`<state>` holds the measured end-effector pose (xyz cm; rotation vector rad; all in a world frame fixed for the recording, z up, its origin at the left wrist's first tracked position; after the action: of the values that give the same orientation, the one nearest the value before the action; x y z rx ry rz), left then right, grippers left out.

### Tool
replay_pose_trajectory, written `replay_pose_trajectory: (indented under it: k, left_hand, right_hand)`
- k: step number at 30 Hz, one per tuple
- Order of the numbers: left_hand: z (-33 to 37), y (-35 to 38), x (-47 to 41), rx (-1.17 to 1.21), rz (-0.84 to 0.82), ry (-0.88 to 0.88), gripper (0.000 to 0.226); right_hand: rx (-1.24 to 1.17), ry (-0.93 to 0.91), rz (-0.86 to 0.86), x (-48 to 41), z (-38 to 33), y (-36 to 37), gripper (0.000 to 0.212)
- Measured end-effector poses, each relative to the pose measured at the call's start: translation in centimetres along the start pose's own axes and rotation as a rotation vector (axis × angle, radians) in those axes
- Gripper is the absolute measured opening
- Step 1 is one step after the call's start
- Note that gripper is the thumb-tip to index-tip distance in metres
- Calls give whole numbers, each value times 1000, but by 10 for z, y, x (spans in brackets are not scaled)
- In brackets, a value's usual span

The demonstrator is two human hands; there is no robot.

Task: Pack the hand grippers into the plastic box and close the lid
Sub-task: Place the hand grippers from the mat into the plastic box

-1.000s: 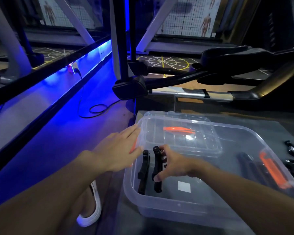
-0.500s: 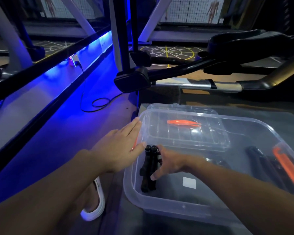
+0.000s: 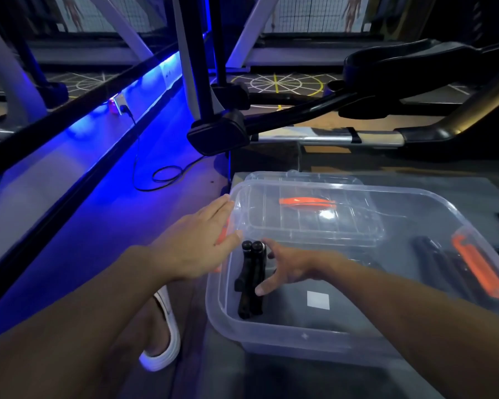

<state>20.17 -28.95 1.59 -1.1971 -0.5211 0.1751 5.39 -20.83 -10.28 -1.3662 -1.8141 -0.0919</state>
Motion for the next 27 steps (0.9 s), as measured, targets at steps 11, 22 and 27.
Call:
replay_pose_trajectory:
  k: [11, 22, 27]
  left_hand:
    - [114, -45, -31, 147, 241, 287, 81]
    - [318, 33, -51, 20, 89, 630, 78]
    - [364, 70, -75, -116, 37, 578, 82]
  right_hand:
    - [30, -87, 409, 146, 19, -59, 99]
    - [-61, 86, 1023, 349, 171, -80, 35]
    - [-165, 295, 987, 373, 264, -39, 39]
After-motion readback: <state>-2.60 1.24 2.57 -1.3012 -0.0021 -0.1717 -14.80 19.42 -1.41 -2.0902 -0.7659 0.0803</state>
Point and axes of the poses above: each hand's wrist, its own x-axis away from the middle knuckle, its own y-axis out of the palm, z = x × y, the point moved 6 cm from there along -x, towards the middle knuckle, and after that the axes turned 13 degrees about -z, right-handed, at the moved point
